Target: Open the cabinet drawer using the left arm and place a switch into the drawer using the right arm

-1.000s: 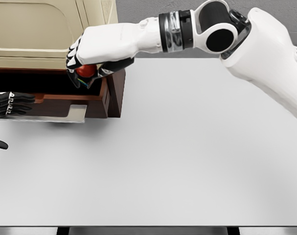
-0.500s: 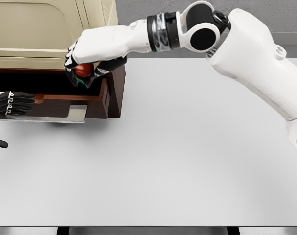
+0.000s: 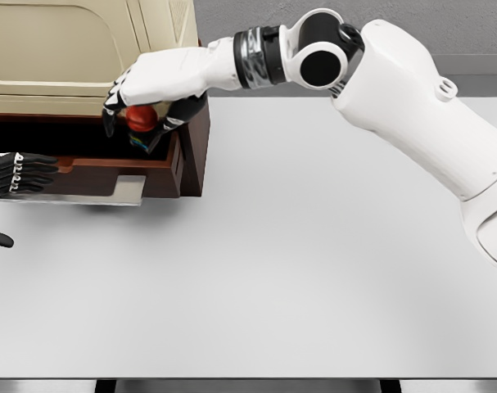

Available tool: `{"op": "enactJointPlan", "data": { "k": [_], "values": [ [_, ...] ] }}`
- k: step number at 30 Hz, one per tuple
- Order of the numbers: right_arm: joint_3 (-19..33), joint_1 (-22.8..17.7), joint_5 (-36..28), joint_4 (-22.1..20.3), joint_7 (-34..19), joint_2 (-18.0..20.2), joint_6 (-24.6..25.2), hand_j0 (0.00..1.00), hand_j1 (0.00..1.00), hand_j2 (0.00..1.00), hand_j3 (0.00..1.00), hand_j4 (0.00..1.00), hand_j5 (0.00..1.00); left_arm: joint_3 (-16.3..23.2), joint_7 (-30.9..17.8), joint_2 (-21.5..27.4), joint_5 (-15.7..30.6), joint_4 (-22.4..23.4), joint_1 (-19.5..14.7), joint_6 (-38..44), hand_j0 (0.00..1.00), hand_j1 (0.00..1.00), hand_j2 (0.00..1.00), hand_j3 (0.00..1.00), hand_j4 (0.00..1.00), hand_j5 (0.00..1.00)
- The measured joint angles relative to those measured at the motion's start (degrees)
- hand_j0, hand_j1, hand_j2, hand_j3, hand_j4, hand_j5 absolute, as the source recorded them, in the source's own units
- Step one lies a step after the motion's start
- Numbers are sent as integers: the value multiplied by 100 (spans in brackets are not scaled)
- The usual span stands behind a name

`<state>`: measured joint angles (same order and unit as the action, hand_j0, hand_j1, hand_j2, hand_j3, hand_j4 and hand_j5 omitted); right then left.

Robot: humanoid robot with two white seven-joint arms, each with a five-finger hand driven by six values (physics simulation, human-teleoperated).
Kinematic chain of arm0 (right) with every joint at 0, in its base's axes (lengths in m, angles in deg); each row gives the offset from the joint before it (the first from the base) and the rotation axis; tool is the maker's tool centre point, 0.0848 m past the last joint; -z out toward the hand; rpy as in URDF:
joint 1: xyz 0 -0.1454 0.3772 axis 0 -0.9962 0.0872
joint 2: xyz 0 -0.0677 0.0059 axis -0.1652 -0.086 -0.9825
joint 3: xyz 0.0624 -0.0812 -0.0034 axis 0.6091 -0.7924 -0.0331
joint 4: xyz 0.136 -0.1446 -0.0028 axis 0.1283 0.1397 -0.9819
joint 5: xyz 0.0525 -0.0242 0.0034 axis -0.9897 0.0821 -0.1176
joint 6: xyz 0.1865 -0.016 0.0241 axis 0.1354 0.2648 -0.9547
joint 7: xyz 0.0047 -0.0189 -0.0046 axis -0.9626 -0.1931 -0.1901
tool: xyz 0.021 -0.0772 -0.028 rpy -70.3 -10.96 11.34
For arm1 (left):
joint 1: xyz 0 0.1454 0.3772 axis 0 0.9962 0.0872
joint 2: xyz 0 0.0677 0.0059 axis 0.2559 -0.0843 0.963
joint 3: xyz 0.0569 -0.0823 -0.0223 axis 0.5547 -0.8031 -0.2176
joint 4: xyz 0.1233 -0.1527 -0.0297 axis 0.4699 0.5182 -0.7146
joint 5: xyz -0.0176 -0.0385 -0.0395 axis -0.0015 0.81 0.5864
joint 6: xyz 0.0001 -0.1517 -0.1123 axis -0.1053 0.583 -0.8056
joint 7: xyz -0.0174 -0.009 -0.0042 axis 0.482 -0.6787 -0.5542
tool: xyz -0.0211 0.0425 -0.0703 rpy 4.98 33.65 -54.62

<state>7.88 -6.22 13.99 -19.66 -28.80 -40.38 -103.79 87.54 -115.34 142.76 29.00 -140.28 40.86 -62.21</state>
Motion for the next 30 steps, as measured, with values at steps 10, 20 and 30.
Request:
{"op": "enactJointPlan", "data": {
  "k": [10,20,30],
  "values": [
    [66,-44,-35,-699,-1,443,-252,100,100,100,100,100,100,-2,-1,-1,18,0,-25,75,92,92,92,92,92,92],
    [823,-1573,-1029,-1549,-2,3491,-492,100,100,100,100,100,100,-19,12,-7,5,3,-11,77,90,90,90,90,90,90],
    [1070,-1714,-1164,-1284,0,4208,-494,100,100,100,100,100,100,-37,41,-1,28,2,27,58,90,90,90,90,90,90]
  ]
}}
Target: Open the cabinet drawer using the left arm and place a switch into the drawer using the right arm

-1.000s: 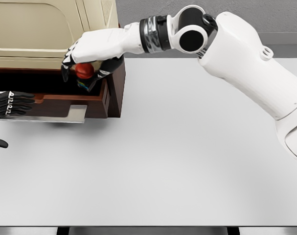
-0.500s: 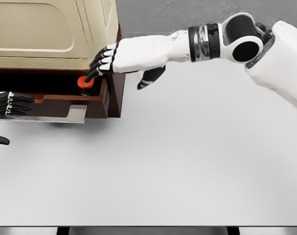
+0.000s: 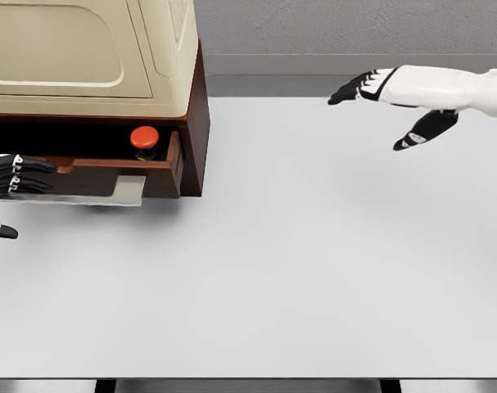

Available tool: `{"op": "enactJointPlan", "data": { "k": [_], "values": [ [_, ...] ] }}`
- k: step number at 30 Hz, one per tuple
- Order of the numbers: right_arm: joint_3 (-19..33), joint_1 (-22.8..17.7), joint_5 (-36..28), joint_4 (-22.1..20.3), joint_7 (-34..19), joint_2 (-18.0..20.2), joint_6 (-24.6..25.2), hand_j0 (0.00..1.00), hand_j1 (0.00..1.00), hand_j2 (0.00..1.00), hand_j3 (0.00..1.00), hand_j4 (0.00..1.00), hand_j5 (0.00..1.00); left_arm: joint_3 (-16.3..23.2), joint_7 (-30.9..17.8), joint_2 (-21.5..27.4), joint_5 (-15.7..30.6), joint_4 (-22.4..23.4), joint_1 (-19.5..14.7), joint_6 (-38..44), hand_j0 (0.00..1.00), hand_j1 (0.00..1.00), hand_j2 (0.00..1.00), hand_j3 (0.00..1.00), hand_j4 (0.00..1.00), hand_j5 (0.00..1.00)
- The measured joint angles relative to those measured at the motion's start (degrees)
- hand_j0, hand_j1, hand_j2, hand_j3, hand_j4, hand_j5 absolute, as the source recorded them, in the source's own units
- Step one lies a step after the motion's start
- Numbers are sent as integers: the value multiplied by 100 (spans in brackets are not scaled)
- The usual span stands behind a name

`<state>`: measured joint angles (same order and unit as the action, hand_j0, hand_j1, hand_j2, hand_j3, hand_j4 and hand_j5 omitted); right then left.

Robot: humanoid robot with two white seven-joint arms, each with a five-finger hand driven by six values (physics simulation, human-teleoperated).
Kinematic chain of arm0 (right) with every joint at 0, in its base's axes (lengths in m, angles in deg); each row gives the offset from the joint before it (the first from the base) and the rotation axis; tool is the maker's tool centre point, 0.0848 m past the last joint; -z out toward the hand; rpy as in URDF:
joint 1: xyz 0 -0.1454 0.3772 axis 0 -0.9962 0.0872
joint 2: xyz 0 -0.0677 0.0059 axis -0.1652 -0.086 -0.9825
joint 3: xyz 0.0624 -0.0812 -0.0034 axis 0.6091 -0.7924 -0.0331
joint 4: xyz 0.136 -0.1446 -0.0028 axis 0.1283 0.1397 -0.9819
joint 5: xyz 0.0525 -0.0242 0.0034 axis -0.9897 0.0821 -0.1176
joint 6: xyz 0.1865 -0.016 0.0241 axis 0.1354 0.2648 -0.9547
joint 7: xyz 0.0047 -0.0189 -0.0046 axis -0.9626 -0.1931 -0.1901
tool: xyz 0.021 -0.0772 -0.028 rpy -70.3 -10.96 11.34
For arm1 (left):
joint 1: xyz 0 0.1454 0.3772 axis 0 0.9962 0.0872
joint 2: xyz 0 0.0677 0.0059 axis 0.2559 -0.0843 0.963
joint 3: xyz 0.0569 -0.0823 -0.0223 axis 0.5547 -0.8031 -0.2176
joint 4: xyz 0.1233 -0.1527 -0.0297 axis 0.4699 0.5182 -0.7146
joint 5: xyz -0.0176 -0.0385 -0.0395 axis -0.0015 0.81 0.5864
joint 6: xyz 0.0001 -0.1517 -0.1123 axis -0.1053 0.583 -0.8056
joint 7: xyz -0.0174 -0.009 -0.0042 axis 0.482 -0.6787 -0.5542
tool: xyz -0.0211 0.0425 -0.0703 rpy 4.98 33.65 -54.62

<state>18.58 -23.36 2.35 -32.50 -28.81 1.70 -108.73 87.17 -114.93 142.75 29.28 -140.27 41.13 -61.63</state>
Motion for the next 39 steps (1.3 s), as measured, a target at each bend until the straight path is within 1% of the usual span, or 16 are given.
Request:
{"op": "enactJointPlan", "data": {
  "k": [2,4,9,14,26,31,39],
  "values": [
    [1,-9,1,4,0,8,0,100,100,100,100,100,100,5,-20,5,-28,2,-7,11,90,90,90,90,90,90],
    [0,-114,7,9,0,12,-1,100,100,100,100,100,100,9,-42,9,-52,5,-45,23,90,90,90,90,90,90],
    [-2,-97,16,12,0,13,0,100,100,100,100,100,100,-27,-58,28,-67,6,25,38,90,90,90,90,90,90],
    [8,-62,19,10,0,9,0,100,100,100,100,100,100,-22,-86,45,-126,-7,10,67,91,91,91,91,91,91],
    [11,-62,20,-4,0,-8,0,100,100,100,100,100,100,-188,-188,30,-282,-32,12,301,92,92,92,92,92,92],
    [11,-53,20,-4,0,-17,0,100,100,100,100,100,100,-305,-241,30,-310,-30,84,362,91,91,91,91,91,91],
    [58,-79,27,-4,0,-55,-1,100,100,100,100,100,100,-508,-264,65,-193,-34,284,428,91,91,91,91,91,91]
  ]
}}
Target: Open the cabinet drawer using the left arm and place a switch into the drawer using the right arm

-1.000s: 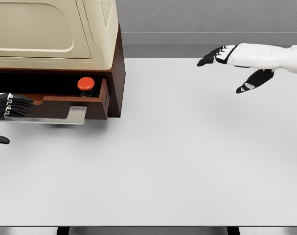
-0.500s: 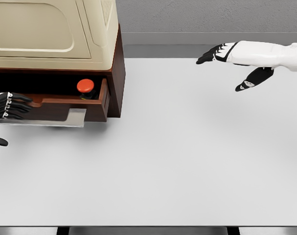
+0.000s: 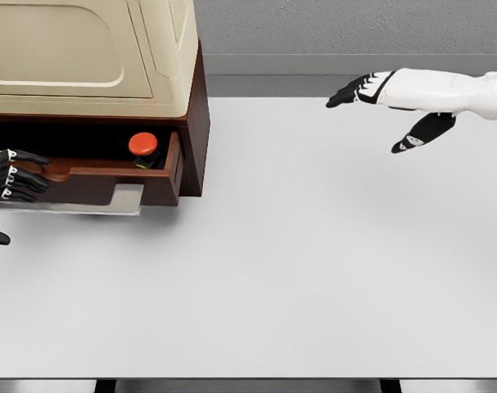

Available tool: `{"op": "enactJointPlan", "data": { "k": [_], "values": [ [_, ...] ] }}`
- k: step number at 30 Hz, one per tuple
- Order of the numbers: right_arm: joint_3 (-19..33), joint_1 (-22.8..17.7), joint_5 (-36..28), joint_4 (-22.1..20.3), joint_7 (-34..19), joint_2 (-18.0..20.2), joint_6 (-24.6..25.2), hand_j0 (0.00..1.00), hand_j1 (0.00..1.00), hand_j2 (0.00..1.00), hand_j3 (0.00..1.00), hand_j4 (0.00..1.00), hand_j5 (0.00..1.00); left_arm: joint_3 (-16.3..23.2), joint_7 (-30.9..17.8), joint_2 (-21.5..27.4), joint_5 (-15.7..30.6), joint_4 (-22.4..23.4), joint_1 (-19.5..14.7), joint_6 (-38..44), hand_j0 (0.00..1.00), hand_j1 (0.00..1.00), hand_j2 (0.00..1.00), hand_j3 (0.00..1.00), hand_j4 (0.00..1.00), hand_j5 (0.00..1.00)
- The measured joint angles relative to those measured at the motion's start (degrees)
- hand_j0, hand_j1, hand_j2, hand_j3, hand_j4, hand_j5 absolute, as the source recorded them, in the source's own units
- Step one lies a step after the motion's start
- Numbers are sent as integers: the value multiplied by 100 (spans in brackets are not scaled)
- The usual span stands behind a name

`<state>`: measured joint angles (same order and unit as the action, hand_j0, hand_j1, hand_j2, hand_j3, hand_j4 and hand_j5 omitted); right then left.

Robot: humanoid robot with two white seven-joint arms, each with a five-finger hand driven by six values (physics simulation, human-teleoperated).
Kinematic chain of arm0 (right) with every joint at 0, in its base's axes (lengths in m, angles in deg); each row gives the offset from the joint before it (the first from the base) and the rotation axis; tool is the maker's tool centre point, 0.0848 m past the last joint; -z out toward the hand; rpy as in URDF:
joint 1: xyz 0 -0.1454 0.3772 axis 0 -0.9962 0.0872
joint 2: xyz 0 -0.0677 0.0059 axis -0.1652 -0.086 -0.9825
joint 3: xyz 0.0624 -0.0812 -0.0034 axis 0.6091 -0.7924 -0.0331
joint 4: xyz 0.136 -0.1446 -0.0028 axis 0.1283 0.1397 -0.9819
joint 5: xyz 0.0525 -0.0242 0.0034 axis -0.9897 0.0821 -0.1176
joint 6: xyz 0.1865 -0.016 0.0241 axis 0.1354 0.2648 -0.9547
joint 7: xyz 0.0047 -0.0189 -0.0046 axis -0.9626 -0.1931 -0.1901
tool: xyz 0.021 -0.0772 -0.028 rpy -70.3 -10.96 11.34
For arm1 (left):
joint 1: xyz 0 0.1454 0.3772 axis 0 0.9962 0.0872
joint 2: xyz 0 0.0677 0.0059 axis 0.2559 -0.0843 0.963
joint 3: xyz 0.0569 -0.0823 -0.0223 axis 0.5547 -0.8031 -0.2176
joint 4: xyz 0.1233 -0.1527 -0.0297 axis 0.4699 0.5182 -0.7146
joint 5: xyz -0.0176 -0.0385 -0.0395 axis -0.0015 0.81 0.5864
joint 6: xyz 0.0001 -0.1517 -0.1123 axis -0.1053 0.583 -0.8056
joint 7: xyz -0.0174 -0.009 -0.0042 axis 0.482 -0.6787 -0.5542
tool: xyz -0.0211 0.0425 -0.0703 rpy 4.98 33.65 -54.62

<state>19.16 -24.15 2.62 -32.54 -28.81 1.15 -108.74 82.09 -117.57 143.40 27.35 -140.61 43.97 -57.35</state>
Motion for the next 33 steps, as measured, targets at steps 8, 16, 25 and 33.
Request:
{"op": "enactJointPlan", "data": {
  "k": [8,16,25,33],
  "values": [
    [84,9,1,7,0,-61,1,100,100,100,100,100,100,-193,-36,56,160,-9,230,40,92,92,92,92,92,92],
    [93,0,1,1,0,-68,1,100,100,100,100,100,100,-359,-73,83,253,-14,395,106,97,97,97,97,97,97],
    [93,0,1,-1,0,-117,1,100,100,100,100,100,100,-416,-90,85,295,-13,448,139,100,100,100,100,100,100],
    [86,-9,2,-1,0,-117,1,100,100,100,100,100,100,-552,-107,99,323,-16,592,146,100,100,100,100,100,100]
  ]
}}
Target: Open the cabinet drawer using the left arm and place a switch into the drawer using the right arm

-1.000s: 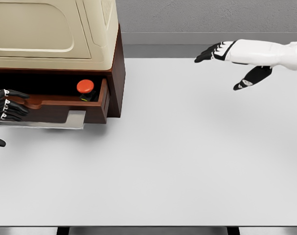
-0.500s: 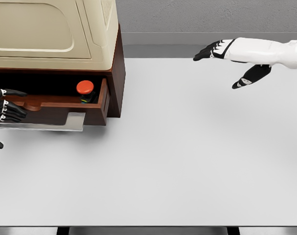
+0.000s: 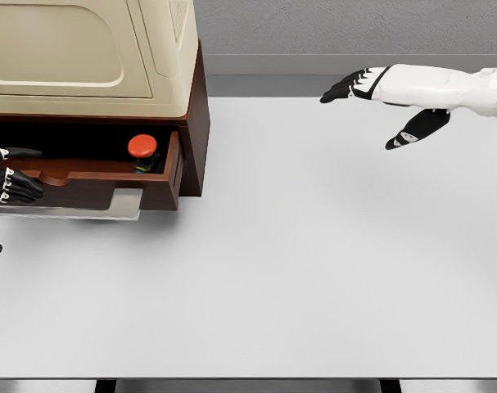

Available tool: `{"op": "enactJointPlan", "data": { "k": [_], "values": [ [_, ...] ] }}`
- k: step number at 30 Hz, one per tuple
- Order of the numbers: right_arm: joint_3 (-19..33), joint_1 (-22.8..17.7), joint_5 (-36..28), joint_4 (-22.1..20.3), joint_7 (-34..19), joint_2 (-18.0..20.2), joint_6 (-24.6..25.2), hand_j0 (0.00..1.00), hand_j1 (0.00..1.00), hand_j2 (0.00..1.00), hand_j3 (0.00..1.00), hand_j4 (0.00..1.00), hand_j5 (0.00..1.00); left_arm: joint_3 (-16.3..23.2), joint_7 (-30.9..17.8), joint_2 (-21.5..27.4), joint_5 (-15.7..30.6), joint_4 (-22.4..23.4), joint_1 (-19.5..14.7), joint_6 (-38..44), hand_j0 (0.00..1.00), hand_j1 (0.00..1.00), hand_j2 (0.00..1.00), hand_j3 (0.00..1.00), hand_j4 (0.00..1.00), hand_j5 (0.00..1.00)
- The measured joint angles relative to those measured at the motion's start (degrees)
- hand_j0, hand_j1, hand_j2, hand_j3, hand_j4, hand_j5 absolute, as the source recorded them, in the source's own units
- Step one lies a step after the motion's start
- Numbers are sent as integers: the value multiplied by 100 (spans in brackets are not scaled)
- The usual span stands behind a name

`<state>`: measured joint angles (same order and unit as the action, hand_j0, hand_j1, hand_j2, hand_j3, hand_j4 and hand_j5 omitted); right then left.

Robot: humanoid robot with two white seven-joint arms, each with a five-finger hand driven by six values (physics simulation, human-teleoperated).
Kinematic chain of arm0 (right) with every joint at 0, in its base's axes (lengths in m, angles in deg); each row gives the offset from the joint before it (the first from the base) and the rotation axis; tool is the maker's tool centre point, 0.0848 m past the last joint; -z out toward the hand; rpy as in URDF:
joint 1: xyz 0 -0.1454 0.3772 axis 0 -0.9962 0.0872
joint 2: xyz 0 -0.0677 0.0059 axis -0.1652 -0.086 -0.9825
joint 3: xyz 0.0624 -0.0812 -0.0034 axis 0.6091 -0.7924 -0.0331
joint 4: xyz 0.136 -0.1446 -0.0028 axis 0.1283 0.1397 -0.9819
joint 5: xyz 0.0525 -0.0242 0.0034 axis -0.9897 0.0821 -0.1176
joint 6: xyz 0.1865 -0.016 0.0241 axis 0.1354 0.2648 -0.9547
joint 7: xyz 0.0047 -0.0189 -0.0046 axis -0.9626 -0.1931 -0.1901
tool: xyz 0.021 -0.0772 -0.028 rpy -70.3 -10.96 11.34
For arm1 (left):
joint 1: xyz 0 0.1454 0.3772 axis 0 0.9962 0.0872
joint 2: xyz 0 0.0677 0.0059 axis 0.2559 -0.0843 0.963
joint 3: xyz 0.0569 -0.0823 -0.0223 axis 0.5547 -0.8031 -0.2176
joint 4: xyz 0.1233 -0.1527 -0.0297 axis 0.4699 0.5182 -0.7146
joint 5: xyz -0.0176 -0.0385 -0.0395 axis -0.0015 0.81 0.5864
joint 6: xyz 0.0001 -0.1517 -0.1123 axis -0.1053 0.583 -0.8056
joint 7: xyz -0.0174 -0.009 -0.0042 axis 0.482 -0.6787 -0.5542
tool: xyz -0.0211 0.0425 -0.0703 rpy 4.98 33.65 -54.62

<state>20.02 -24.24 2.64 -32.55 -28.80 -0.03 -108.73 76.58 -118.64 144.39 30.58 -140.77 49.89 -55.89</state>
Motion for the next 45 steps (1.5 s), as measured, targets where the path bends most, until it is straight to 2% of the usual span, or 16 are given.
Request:
{"op": "enactJointPlan", "data": {
  "k": [12,13,16,17,22,28,33,35,45],
  "values": [
    [6,0,0,0,0,-11,0,100,100,100,100,100,100,-447,-59,101,154,-13,509,4,100,100,100,100,100,100],
    [6,0,0,0,0,-12,0,100,100,100,100,100,100,-473,-5,117,89,-5,443,-14,100,100,100,100,100,100],
    [7,0,0,0,0,-12,0,100,100,100,100,100,100,-580,207,161,-242,49,-692,-132,100,100,100,100,100,100],
    [7,0,0,0,0,-12,0,100,100,100,100,100,100,-623,242,174,-258,60,-955,-151,100,100,100,100,100,100],
    [7,0,0,-5,0,-13,0,100,100,100,100,100,100,-735,307,205,-347,75,-887,-189,100,100,100,100,100,100],
    [1,-17,0,-2,0,-13,0,100,100,100,100,100,100,-763,321,24,153,74,-839,-208,100,100,100,100,100,100],
    [-5,-53,1,11,0,-6,0,100,100,100,100,100,100,-752,323,-740,400,69,-908,-222,100,100,100,100,100,100],
    [-8,-96,2,17,0,1,-1,100,100,100,100,100,100,-751,323,-1120,427,66,-1022,-231,100,100,100,100,100,100],
    [-14,-228,2,93,0,12,0,100,100,100,100,100,100,-674,324,-2593,394,68,-1031,-207,100,100,100,100,100,100]
  ]
}}
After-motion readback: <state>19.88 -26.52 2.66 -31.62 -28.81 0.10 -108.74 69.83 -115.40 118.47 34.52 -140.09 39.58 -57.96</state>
